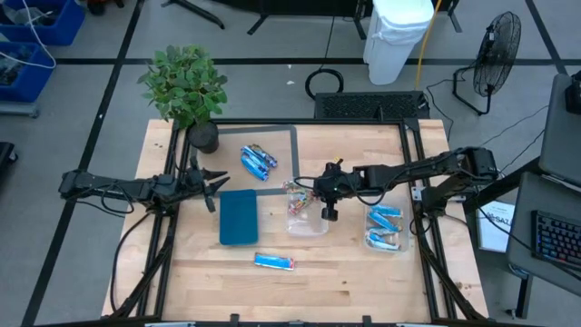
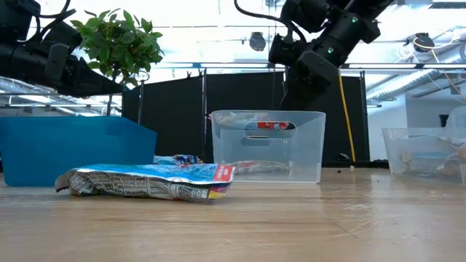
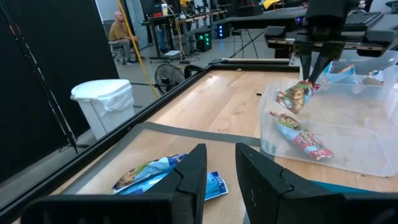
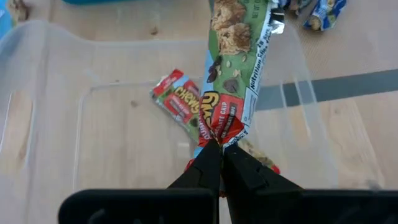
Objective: Pick and place Granola Bars by type
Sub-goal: Put the red granola bar into the left transparent bin
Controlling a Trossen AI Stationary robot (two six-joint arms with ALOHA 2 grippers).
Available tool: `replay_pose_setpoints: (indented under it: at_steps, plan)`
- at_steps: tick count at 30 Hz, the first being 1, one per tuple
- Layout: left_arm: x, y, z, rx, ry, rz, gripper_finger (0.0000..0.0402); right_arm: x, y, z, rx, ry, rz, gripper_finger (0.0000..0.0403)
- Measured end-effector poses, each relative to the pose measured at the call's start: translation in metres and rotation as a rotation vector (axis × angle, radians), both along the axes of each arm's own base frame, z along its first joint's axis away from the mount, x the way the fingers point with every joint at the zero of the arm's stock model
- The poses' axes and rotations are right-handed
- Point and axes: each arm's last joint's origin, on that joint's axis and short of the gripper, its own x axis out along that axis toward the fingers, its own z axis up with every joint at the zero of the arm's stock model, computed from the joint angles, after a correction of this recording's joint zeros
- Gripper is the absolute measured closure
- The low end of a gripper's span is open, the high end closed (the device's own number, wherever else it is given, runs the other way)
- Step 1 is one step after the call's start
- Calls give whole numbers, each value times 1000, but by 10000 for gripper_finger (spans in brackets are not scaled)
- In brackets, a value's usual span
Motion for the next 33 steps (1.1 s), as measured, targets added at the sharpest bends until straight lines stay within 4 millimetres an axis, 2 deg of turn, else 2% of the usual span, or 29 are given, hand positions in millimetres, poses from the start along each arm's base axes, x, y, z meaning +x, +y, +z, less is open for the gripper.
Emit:
replay_pose_setpoints:
  at_steps: [26, 33]
  plan:
    - [0, 0, 0, 0, 0, 0, 309, -7, 0, -5, 16, 83, -60, 402]
    - [0, 0, 0, 0, 0, 0, 309, -7, 0, -5, 25, 82, -70, 385]
